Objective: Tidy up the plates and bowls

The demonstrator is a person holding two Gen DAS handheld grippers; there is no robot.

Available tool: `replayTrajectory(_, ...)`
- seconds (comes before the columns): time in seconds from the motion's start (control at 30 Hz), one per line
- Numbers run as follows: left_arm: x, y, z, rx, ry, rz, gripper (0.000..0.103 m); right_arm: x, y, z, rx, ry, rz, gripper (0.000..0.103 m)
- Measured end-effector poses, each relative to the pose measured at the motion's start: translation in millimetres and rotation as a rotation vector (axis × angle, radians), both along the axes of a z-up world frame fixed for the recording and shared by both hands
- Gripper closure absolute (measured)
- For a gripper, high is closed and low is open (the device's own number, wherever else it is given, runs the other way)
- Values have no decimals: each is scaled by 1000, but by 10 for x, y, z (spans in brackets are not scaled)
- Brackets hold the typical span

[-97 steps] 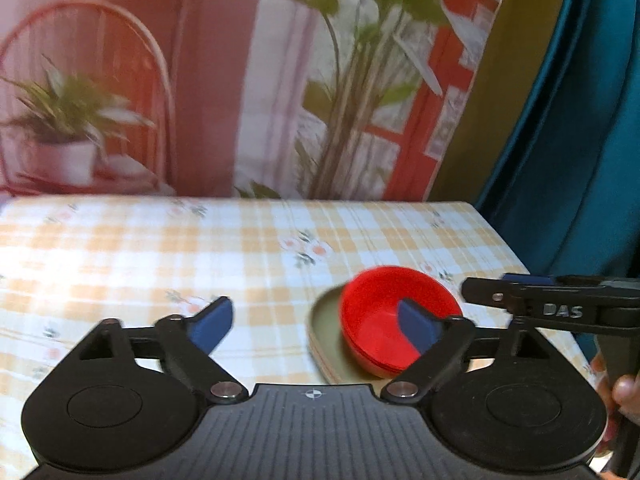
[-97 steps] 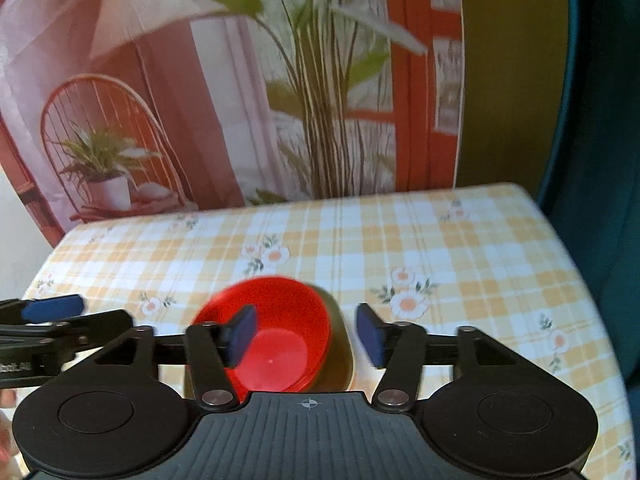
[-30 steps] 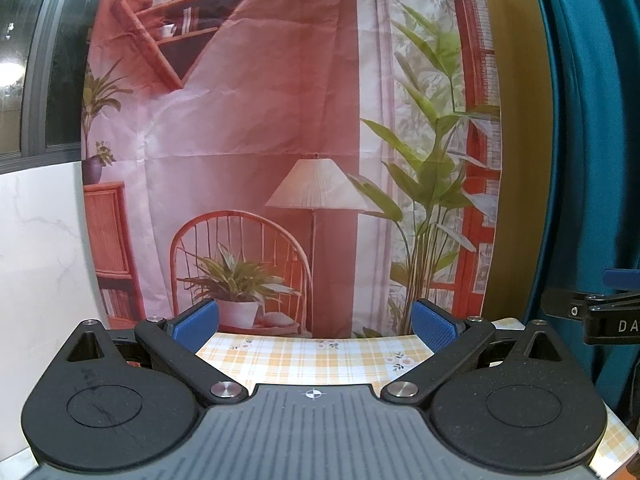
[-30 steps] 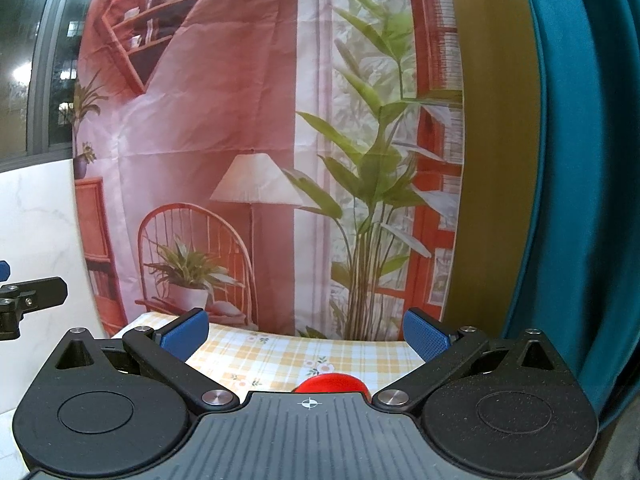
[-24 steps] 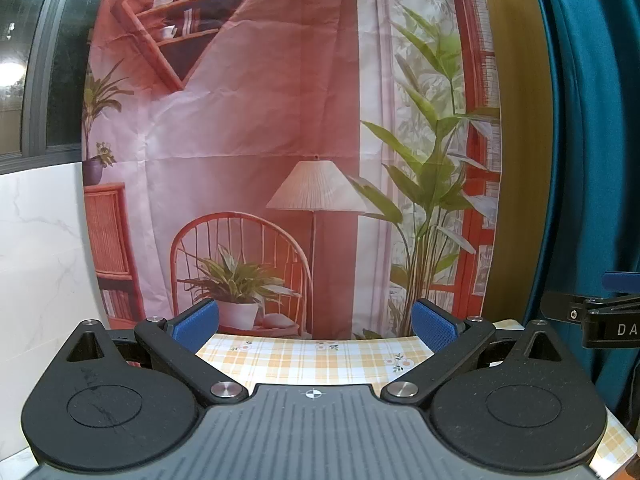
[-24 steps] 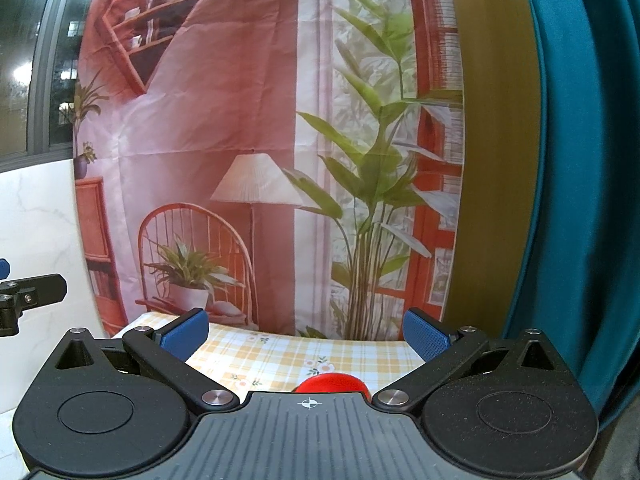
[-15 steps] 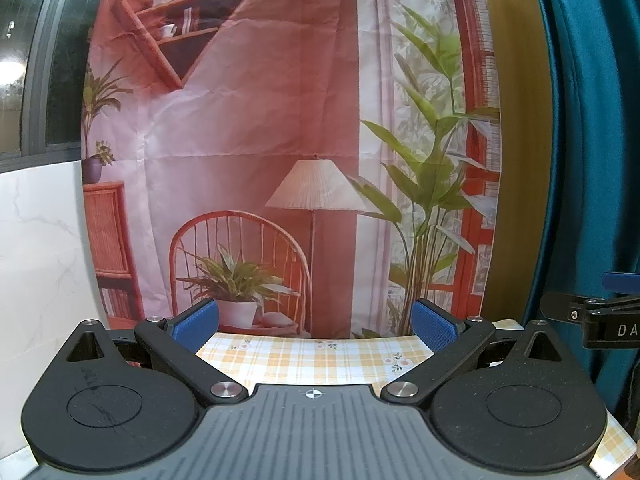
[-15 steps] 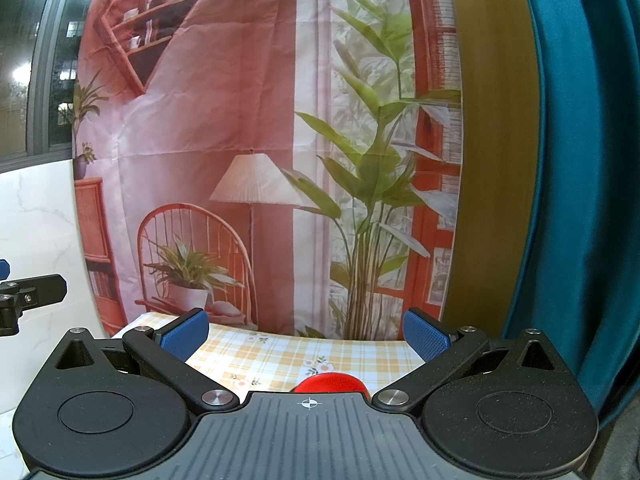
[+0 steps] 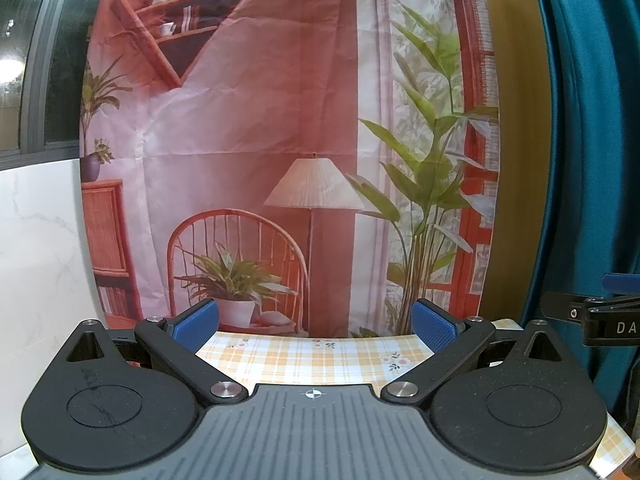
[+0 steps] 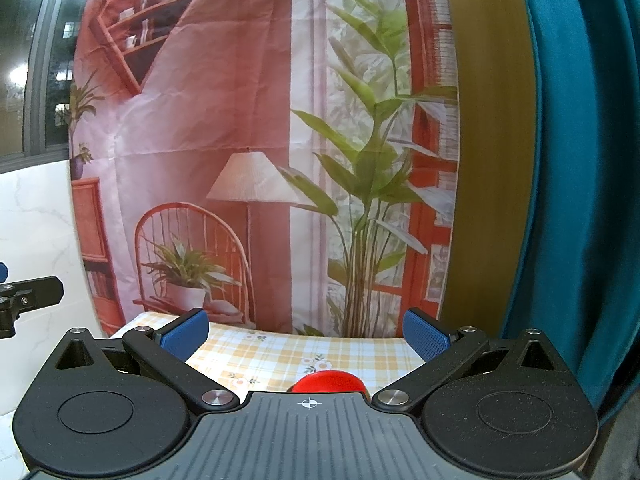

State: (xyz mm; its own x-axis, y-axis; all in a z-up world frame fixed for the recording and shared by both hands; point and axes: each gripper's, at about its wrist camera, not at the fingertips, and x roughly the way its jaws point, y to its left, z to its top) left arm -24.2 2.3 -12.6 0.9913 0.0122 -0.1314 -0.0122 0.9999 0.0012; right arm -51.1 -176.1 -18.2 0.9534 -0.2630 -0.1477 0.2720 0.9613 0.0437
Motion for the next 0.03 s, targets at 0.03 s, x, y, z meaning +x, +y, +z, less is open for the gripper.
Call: replayTrajectory(0.03,2,-1,0,0,1,0,0,-1,0,0,0,0,0,0)
